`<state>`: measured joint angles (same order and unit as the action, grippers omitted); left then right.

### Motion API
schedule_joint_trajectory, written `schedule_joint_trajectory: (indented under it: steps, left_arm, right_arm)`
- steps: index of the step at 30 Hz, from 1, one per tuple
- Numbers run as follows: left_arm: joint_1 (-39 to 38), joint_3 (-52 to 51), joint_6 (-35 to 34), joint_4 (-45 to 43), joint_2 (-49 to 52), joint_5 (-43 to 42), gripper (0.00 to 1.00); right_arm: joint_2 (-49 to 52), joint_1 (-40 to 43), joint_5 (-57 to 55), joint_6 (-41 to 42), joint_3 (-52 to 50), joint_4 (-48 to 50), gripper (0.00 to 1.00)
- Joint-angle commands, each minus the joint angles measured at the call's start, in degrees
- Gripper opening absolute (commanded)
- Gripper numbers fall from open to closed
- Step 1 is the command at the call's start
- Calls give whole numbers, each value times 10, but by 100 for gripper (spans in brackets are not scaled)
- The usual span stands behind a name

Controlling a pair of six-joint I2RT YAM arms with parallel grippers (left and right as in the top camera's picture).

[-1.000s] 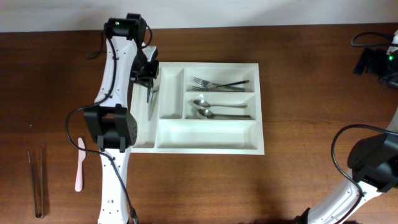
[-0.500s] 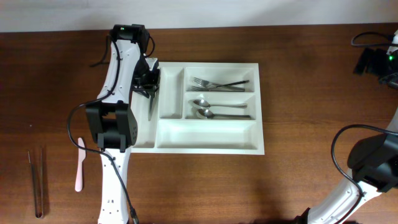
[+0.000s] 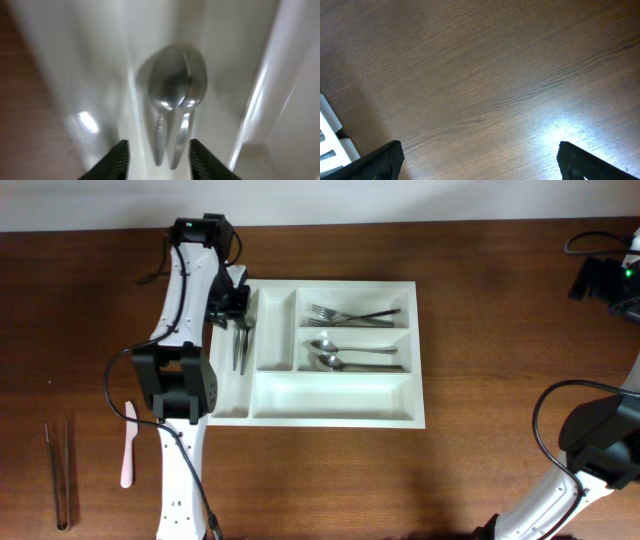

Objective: Pack container
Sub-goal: 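Lower the spoon into the long left compartment and release, then raise the left gripper and move it toward the pink knife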

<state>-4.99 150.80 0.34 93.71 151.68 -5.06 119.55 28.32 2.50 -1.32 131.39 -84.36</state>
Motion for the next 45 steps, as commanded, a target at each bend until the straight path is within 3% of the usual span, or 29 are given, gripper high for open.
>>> schedule_joint_trajectory:
  steps: [1, 7, 10, 17, 32, 41, 45]
  left_arm:
    - [26, 66, 5, 17, -63, 8, 48]
    - [55, 90, 5, 30, -135, 6, 59]
    - [68, 88, 5, 30, -177, 6, 79]
    - [95, 10, 5, 30, -273, 56, 99]
    - [214, -531, -55, 21, -494, 59, 99]
    - [226, -744, -51, -78, -512, 54, 99]
    - [226, -793, -50, -182, -512, 74, 99]
  right_arm:
    - [-2, 2, 1, 5, 0, 0, 99]
    - [-2, 2, 1, 5, 0, 0, 99]
    - [-2, 2, 1, 5, 0, 0, 99]
    - [-2, 2, 1, 5, 0, 0, 99]
    - [-2, 2, 1, 5, 0, 0, 99]
    - [-2, 2, 1, 5, 0, 0, 99]
    - [-2, 2, 1, 5, 0, 0, 99]
